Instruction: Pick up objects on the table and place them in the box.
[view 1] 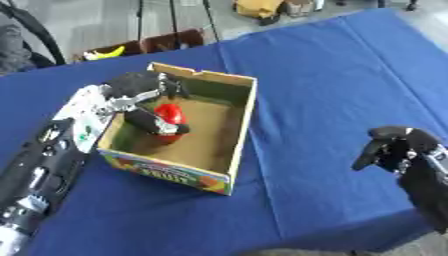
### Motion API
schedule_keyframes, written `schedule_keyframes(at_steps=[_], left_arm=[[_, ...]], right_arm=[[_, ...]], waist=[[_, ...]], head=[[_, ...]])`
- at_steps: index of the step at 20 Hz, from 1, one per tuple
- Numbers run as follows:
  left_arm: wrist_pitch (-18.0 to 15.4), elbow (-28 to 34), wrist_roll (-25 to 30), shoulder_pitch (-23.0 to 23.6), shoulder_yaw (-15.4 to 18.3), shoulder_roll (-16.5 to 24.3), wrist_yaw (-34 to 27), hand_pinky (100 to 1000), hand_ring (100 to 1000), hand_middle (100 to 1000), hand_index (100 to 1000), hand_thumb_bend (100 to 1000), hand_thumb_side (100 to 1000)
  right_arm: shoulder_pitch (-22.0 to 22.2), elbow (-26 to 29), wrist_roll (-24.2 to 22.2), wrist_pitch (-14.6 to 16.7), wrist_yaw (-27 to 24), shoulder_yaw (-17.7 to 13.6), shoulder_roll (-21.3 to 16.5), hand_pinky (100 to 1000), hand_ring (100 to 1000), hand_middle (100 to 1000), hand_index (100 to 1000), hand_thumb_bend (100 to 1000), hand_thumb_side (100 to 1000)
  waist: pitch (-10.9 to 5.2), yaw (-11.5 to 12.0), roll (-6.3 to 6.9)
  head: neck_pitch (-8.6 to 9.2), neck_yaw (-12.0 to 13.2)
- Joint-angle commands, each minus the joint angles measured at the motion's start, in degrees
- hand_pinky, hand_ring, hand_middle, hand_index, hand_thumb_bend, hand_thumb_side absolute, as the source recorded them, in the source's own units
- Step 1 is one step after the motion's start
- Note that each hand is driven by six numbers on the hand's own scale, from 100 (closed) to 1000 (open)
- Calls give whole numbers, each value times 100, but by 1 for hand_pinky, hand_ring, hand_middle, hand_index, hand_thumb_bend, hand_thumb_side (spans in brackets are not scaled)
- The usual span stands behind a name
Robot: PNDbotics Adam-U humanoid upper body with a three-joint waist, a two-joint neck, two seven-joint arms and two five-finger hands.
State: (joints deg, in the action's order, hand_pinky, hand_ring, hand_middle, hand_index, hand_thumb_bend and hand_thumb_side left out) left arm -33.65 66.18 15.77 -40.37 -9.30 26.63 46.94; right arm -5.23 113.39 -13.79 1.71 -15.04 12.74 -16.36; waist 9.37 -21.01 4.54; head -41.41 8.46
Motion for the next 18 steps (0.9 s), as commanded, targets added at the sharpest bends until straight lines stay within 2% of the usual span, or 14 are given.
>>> schedule_keyframes(at_steps=[1, 2, 3, 6, 7, 8, 9, 12, 15, 18], left_arm=[[-20, 126, -138, -104, 7, 244, -229, 560, 714, 745, 806, 604, 1000], [-16, 130, -136, -104, 0, 251, -258, 560, 714, 745, 806, 604, 1000], [-30, 157, -137, -108, -11, 260, -288, 636, 755, 772, 819, 594, 1000], [-53, 305, -167, -88, 33, 324, -449, 622, 742, 764, 818, 571, 1000], [-20, 372, -196, -72, 84, 357, -512, 596, 719, 753, 816, 482, 1000], [24, 452, -240, -43, 140, 394, -585, 596, 719, 753, 816, 482, 1000], [81, 541, -292, 17, 208, 432, -665, 556, 692, 743, 814, 349, 1000], [291, 821, -497, 298, 469, 512, -903, 490, 645, 723, 814, 176, 1000], [535, 1133, -740, 686, 823, 521, -1151, 436, 605, 700, 812, 119, 1000], [789, 1400, -993, 1096, 1170, 325, -1404, 387, 576, 677, 806, 135, 1000]], right_arm=[[-43, 120, 10, -12, 32, -24, -13, 575, 553, 541, 747, 100, 812], [-43, 120, 10, -12, 32, -24, -13, 575, 553, 541, 747, 100, 812], [-44, 120, 11, -9, 30, -24, -12, 575, 553, 541, 746, 100, 807], [-38, 120, 25, -1, 27, -33, -10, 575, 553, 541, 746, 100, 807], [-31, 120, 34, -3, 28, -39, -8, 575, 553, 541, 746, 100, 807], [-23, 120, 44, -6, 30, -44, -7, 575, 553, 541, 746, 100, 807], [-15, 120, 57, -10, 30, -52, -4, 575, 553, 541, 746, 100, 804], [5, 120, 104, -22, 30, -87, 5, 575, 553, 541, 746, 100, 804], [29, 120, 166, -26, 46, -136, 12, 575, 554, 541, 746, 100, 808], [30, 120, 223, -28, 65, -174, 24, 575, 554, 541, 746, 100, 805]], waist=[[-68, 9, -31], [-68, 10, -31], [-68, 14, -37], [-70, 34, -53], [-77, 52, -59], [-84, 66, -61], [-97, 91, -64], [-118, 187, -75], [-113, 312, -83], [-98, 430, -91]], head=[[63, -1], [63, -1], [65, -2], [75, -9], [74, -18], [70, -25], [63, -36], [42, -113], [22, -218], [7, -283]])
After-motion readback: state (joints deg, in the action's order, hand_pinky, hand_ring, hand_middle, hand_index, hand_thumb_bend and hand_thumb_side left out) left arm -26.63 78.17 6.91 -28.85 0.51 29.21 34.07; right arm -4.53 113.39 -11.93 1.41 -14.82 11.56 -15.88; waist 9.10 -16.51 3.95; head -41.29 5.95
